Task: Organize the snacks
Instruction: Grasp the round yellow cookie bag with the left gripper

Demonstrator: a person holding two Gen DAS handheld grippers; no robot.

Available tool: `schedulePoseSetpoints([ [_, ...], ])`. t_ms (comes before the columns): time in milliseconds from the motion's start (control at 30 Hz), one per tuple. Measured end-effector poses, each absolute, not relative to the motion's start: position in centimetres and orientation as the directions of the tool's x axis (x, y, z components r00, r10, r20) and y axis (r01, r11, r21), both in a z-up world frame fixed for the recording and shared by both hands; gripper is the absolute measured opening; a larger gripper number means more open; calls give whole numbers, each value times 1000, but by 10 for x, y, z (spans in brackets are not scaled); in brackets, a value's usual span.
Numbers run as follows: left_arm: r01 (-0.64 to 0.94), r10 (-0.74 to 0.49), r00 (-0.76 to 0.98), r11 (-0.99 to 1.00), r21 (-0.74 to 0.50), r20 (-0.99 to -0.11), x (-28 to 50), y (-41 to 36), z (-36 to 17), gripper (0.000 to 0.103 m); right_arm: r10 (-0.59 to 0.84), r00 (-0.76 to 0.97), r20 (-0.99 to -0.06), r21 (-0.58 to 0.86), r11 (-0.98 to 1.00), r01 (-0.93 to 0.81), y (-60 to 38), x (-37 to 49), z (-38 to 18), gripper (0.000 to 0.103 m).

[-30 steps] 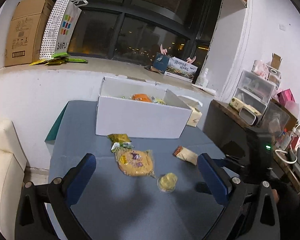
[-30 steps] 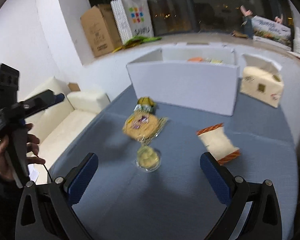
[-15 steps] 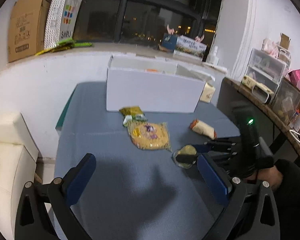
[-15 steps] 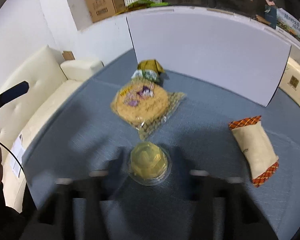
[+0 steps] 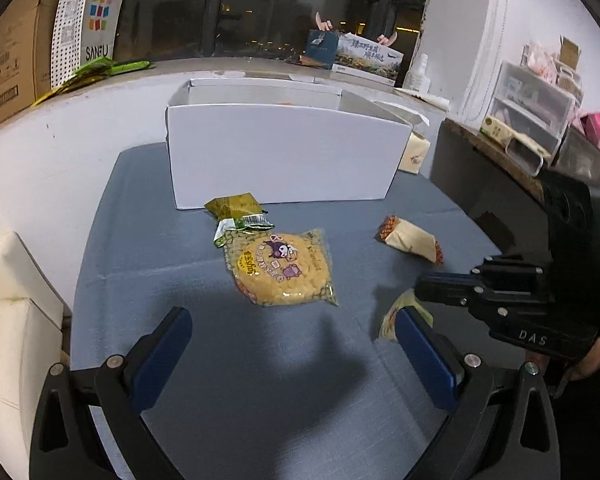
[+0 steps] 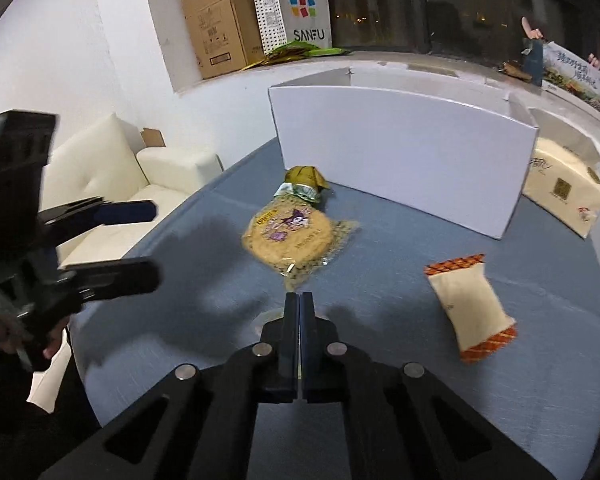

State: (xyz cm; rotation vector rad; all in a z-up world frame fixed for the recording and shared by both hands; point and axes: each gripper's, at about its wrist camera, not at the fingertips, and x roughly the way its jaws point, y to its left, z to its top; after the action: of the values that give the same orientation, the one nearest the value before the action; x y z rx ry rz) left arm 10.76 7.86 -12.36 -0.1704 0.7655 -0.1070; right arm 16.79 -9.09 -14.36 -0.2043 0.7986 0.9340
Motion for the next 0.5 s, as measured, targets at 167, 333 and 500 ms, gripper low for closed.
schedulePoseSetpoints([
  [167,52,-166,717,981,-185,-677,104,75,-123,103,612,370,-699,151,632,-760,-96,167,-147,86],
  [333,54,-169,715,981,-187,-678,103,75,-124,103,616,332,-715,151,599,-786,-89,158,-156,89],
  [500,52,-168,710,981,-186,-684,103,75,-126,103,600,315,-735,143,591,-794,-81,158,-165,89],
])
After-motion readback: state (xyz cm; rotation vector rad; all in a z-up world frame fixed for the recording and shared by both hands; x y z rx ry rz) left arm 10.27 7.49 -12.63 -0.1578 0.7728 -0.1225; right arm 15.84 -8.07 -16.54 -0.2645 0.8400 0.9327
